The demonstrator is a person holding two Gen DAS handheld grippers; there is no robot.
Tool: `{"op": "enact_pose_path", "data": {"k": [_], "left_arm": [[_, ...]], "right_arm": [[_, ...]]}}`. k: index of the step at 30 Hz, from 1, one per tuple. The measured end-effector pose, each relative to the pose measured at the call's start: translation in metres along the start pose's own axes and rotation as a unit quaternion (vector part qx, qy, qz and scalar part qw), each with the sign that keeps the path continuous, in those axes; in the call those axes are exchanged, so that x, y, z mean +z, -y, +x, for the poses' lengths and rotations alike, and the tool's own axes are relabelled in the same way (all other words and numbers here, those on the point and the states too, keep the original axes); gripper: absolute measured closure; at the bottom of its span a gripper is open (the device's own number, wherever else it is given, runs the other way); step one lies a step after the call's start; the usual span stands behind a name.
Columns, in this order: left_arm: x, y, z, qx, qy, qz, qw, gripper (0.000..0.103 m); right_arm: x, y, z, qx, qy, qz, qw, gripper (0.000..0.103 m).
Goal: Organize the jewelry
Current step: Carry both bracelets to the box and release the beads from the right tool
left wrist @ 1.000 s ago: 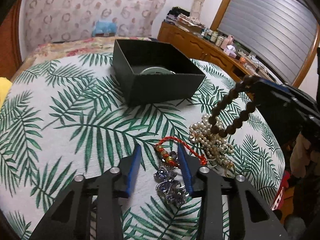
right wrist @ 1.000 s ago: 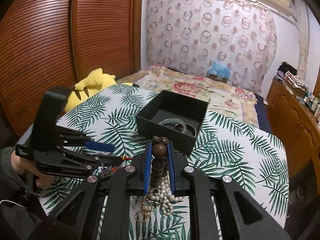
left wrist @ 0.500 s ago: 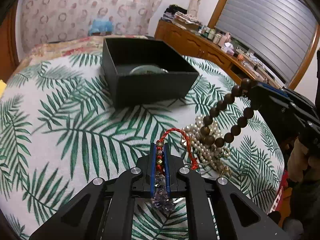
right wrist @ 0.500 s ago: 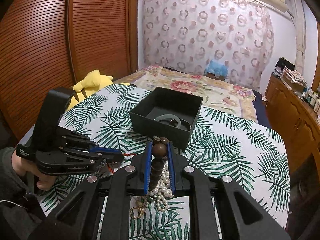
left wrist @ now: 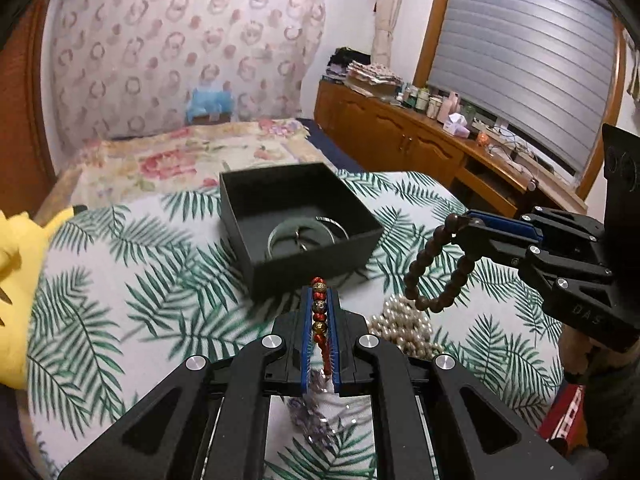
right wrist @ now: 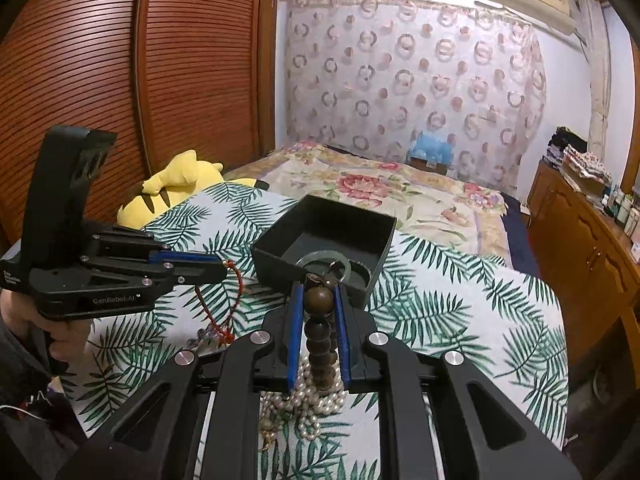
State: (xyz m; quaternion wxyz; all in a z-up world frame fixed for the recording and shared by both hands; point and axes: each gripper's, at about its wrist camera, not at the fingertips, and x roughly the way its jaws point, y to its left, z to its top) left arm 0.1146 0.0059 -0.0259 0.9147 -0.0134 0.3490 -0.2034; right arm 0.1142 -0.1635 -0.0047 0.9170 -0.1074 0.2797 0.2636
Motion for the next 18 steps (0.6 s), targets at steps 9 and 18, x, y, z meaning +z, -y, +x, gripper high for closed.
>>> {"op": "enact_pose_path", "data": {"k": [9,18], "left_arm": [[0.024,0.001,-0.007,0.004,0.021,0.011,0.9997,0.097],[0.049,0.0,-0.006,0.021,0.035,0.025,0.9989,0.097]], "right_arm": [[0.03,0.017,0.009,0.0,0.02,0.0,1.0,0.086],[0.065,0.044,0.033,0.017,0.039,0.012,0.999,0.086]]}}
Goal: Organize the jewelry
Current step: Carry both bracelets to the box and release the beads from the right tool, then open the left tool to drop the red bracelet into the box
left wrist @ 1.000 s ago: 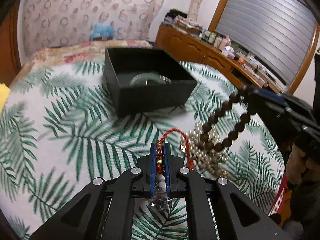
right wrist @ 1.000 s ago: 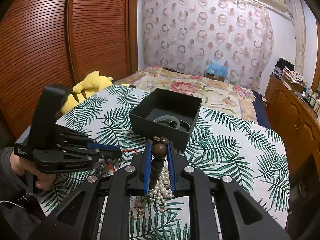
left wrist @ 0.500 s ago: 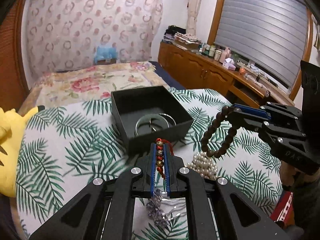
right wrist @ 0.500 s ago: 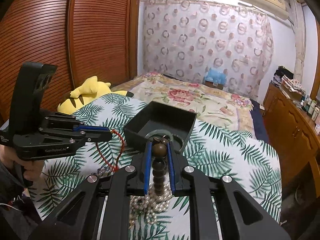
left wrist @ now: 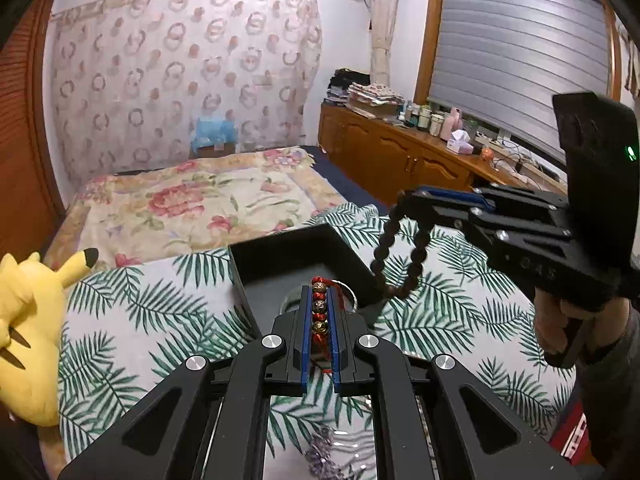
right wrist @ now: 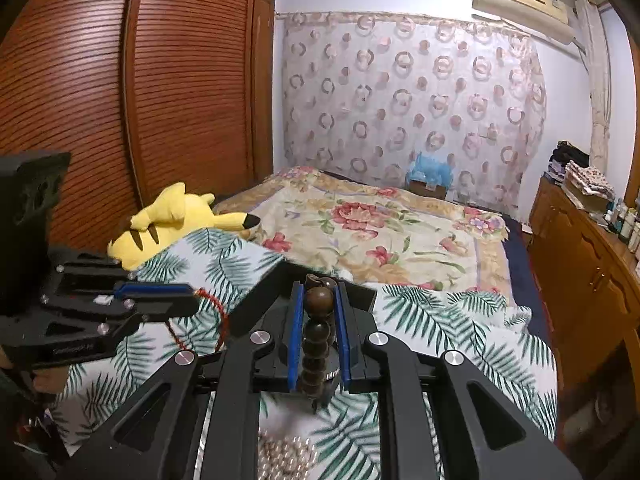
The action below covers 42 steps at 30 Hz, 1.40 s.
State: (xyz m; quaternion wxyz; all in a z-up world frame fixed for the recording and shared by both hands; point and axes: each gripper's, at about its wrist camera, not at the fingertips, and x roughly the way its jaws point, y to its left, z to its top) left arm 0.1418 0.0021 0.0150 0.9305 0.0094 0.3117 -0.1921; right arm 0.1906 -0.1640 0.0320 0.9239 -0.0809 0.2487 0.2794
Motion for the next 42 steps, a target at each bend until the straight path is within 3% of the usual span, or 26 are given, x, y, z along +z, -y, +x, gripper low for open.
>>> {"op": "enact_pose_path", "data": {"k": [7,19,27,42], "left_arm": [[0.011,-0.007,0.016,0.013,-0.001,0.004,0.9999,0.097],[0.025,-0.016,0.051,0.025,-0.014,0.002,0.9996,0.097],[0.033,-0.028,0.079,0.035,-0.032,-0.003,0.9989,0.097],[0.035,-0.034,0.109,0.043,-0.054,-0.004,0.9976,0.097]], "right_arm": [[0.018,0.023,0.035,0.02,-0.005,0.007,1.0,0.086],[0.0,0.046,0.09,0.047,-0.047,0.025,0.997,0.086],[-0.004,0.052,0.093,0.075,-0.047,0.029,0.996,0.085],[-0.021,0.053,0.089,0.068,-0.057,0.022,0.996,0.085]]}}
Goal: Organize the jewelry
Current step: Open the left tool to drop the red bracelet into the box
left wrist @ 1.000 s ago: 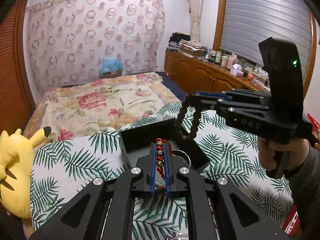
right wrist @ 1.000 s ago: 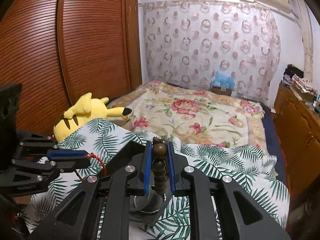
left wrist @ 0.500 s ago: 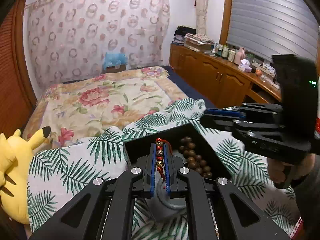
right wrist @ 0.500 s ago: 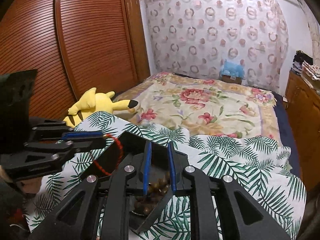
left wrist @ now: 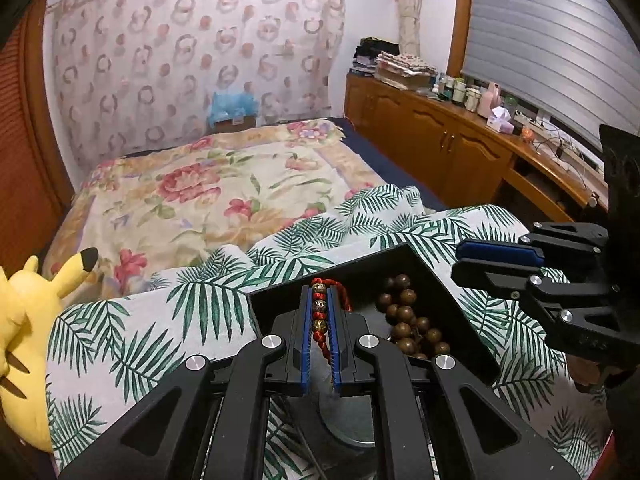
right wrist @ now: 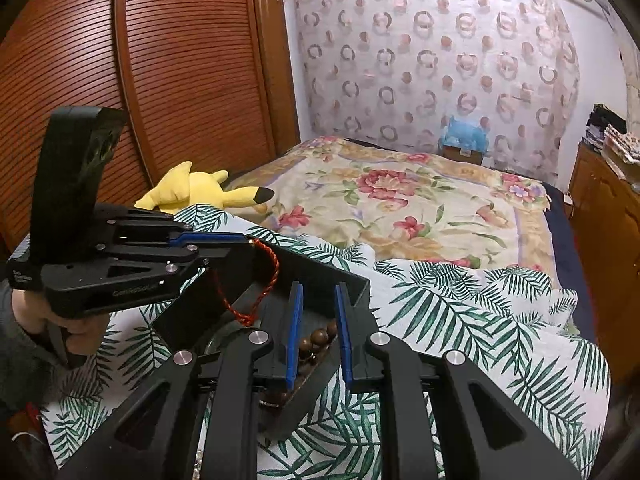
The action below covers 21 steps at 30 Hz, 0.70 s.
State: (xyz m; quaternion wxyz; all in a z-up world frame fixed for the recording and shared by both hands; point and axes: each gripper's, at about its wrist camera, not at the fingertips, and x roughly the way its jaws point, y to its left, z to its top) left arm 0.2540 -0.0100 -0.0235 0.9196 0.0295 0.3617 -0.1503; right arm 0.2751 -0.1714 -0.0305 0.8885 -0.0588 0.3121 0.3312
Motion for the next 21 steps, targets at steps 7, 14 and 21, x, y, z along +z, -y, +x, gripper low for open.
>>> {"op": "enact_pose_path", "data": {"k": [7,14,21], "left_arm": [[0.001,0.0,-0.001,-0.001,-0.002,0.002,1.0,0.095],[-0.012,-0.002,-0.011,-0.001,0.011,0.004,0.9999,0.072],[-0.047,0.0,-0.046,-0.005,0.025,0.001,0.9997,0.06]], "right_arm": [[-0.006,0.0,-0.004,-0.009,-0.003,0.002,1.0,0.085],[-0.016,-0.009,-0.019,-0.015,0.003,0.003,1.0,0.085],[-0.038,-0.029,-0.044,-0.02,0.012,0.003,1.0,0.085]]}}
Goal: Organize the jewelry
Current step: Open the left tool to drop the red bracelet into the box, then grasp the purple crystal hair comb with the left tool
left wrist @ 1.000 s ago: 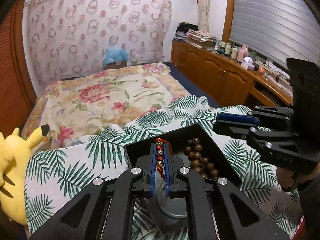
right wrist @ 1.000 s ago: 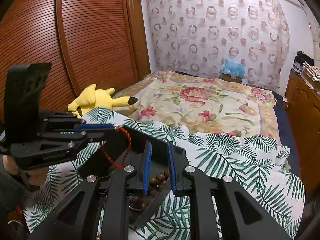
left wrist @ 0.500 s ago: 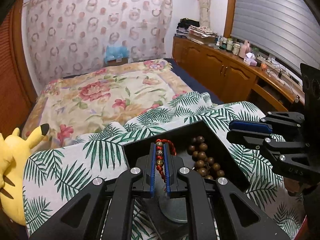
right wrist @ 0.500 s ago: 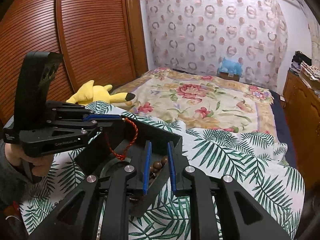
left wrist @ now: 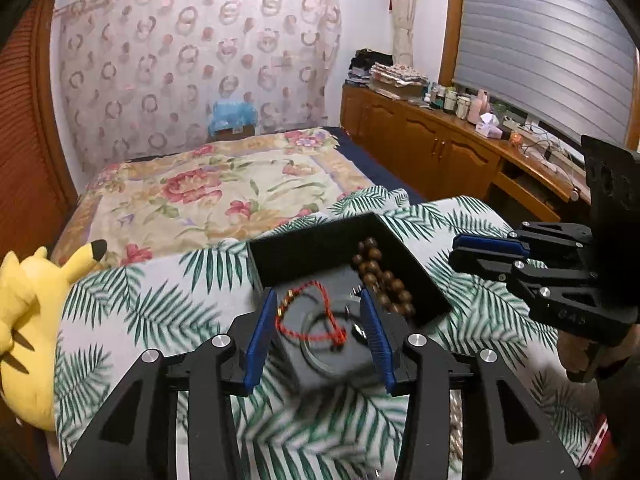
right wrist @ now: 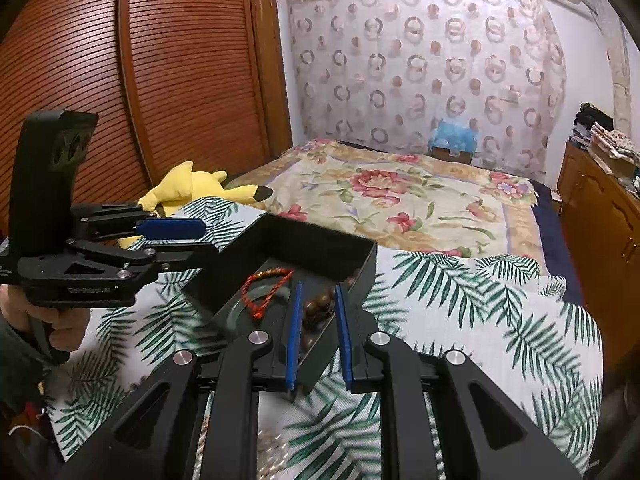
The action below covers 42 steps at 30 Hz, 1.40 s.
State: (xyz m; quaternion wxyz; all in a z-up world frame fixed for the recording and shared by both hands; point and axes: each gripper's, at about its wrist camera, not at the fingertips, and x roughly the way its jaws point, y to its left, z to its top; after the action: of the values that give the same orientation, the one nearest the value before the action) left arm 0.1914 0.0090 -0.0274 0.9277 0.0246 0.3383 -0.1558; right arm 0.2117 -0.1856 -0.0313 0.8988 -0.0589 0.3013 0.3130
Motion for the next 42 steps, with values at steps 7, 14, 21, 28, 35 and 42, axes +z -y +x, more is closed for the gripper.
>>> {"op": "enact_pose_path", "data": {"k": [7,14,21,28,35,42], "left_arm": [[-0.043,0.017,-0.028,0.002,-0.007,0.007,1.0,0.054],[-0.073,0.023,-0.043,0.004,-0.018,0.002,0.9998,0.053],[-0.097,0.03,-0.044,-0.002,-0.039,-0.009,0.9992,0.052],[-0.114,0.034,-0.038,-0.011,-0.061,-0.022,0.9978,0.052],[-0.12,0.025,-0.033,-0.017,-0.073,-0.052,0.9958,0.052],[-0.119,0.02,-0.033,-0.022,-0.072,-0.07,0.9947,0.071]], "right_arm": [[-0.031,-0.02,-0.028,-0.013,0.002,0.001,1.0,0.077],[-0.063,-0.038,-0.046,-0.016,-0.009,0.008,1.0,0.073],[-0.097,-0.044,-0.057,-0.018,-0.031,0.038,0.999,0.073],[-0.121,-0.053,-0.062,-0.021,-0.047,0.052,0.997,0.073],[-0.135,-0.066,-0.06,-0.024,-0.061,0.041,0.997,0.073],[-0.139,-0.068,-0.058,-0.025,-0.061,0.04,0.997,0.073]]}}
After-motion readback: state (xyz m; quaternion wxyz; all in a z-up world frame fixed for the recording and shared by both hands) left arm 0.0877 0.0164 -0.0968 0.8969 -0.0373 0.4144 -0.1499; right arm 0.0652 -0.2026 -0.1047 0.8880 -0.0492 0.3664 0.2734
